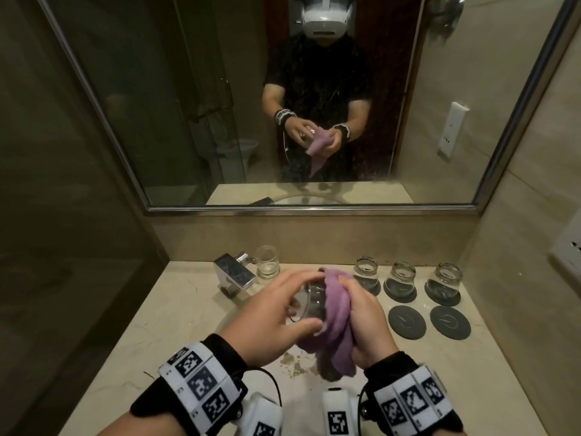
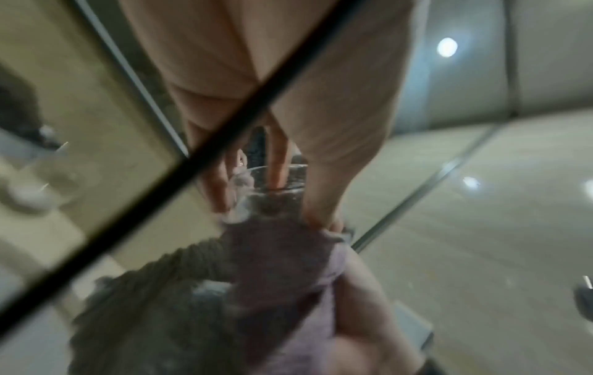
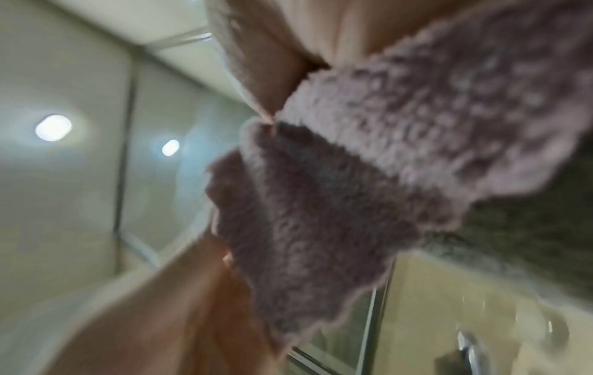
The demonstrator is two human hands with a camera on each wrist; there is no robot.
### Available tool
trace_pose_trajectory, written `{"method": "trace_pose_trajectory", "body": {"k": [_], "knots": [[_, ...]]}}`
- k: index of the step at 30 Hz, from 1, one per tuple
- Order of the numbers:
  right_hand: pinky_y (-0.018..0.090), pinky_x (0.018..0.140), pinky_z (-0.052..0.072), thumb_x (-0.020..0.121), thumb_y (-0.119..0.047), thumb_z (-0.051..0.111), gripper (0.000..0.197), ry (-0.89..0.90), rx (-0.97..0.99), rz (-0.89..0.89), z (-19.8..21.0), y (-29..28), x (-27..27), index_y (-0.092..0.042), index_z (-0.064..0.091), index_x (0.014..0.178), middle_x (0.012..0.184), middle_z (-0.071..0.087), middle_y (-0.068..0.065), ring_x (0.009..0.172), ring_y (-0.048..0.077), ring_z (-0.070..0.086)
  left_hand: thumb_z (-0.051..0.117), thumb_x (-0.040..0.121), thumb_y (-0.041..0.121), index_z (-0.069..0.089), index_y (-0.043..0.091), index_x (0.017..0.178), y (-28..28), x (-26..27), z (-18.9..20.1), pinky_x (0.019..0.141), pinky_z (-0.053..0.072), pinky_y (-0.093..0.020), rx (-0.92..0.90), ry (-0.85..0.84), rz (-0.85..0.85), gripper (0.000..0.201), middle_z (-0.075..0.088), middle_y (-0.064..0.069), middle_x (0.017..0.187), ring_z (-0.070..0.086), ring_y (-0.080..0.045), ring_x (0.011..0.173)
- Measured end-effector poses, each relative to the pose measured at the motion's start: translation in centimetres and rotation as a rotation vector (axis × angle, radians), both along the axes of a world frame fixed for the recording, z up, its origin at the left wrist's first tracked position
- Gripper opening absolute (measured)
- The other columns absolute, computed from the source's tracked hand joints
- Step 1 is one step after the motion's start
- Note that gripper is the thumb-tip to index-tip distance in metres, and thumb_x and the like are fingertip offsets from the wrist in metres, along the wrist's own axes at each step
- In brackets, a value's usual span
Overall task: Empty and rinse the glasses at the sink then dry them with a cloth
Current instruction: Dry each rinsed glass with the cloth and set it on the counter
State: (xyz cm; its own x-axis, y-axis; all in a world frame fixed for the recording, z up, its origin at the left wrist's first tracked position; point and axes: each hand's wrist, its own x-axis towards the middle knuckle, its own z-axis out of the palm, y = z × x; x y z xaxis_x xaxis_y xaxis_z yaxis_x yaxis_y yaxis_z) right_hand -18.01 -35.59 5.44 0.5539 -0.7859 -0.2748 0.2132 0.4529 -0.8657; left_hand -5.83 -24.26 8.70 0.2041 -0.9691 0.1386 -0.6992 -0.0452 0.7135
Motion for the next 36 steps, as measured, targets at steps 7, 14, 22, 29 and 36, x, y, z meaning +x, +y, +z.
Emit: {"method": "trace_pose_trajectory", "body": {"k": [7, 14, 22, 29, 36], "knots": [[0.055, 0.086, 0.054, 0.095, -0.029, 0.053, 0.027, 0.057, -0.157, -0.072, -0.1, -0.5, -0.2, -0.008, 0.069, 0.097, 0.093, 0.072, 0.021, 0.088, 0.036, 0.069, 0.058, 0.078, 0.057, 0.047, 0.034, 0.131, -0.6, 0.4, 0.8, 0.071, 0.061, -0.035, 0.066, 0.377, 0.174, 0.059, 0.057, 0.007, 0.121, 0.071, -0.018, 0.073], [0.061, 0.096, 0.045, 0.082, -0.03, 0.064, 0.043, -0.039, 0.119, 0.029, -0.4, -0.7, -0.3, 0.004, 0.065, 0.108, 0.113, 0.061, 0.035, 0.093, 0.041, 0.064, 0.068, 0.083, 0.049, 0.039, 0.048, 0.139, -0.1, 0.5, 0.2, 0.089, 0.053, -0.023, -0.016, -0.024, 0.008, 0.064, 0.048, 0.024, 0.13, 0.06, -0.001, 0.098], [0.053, 0.087, 0.052, 0.087, -0.032, 0.062, 0.037, -0.02, 0.059, 0.011, -0.5, -0.9, -0.1, -0.003, 0.066, 0.109, 0.103, 0.068, 0.026, 0.09, 0.039, 0.067, 0.074, 0.083, 0.034, 0.042, 0.047, 0.134, -0.3, 0.3, 0.3, 0.095, 0.047, -0.016, -0.024, -0.031, 0.02, 0.062, 0.047, 0.019, 0.136, 0.056, 0.008, 0.103], [0.056, 0.089, 0.053, 0.082, -0.046, 0.061, 0.036, 0.052, -0.155, -0.091, -1.2, -0.6, 0.1, -0.015, 0.07, 0.098, 0.098, 0.073, 0.017, 0.094, 0.034, 0.069, 0.06, 0.076, 0.065, 0.049, 0.045, 0.123, -0.5, 0.5, 0.2, 0.082, 0.059, -0.041, 0.017, 0.233, 0.144, 0.052, 0.058, 0.018, 0.12, 0.072, -0.013, 0.081], [0.054, 0.088, 0.051, 0.09, -0.027, 0.059, 0.035, -0.036, 0.087, -0.006, -0.9, -0.7, 0.1, 0.003, 0.065, 0.106, 0.099, 0.068, 0.026, 0.089, 0.039, 0.066, 0.069, 0.082, 0.05, 0.04, 0.047, 0.137, -0.3, 0.5, 0.4, 0.091, 0.052, -0.023, 0.035, 0.041, 0.044, 0.062, 0.045, 0.026, 0.133, 0.059, 0.002, 0.104]]}}
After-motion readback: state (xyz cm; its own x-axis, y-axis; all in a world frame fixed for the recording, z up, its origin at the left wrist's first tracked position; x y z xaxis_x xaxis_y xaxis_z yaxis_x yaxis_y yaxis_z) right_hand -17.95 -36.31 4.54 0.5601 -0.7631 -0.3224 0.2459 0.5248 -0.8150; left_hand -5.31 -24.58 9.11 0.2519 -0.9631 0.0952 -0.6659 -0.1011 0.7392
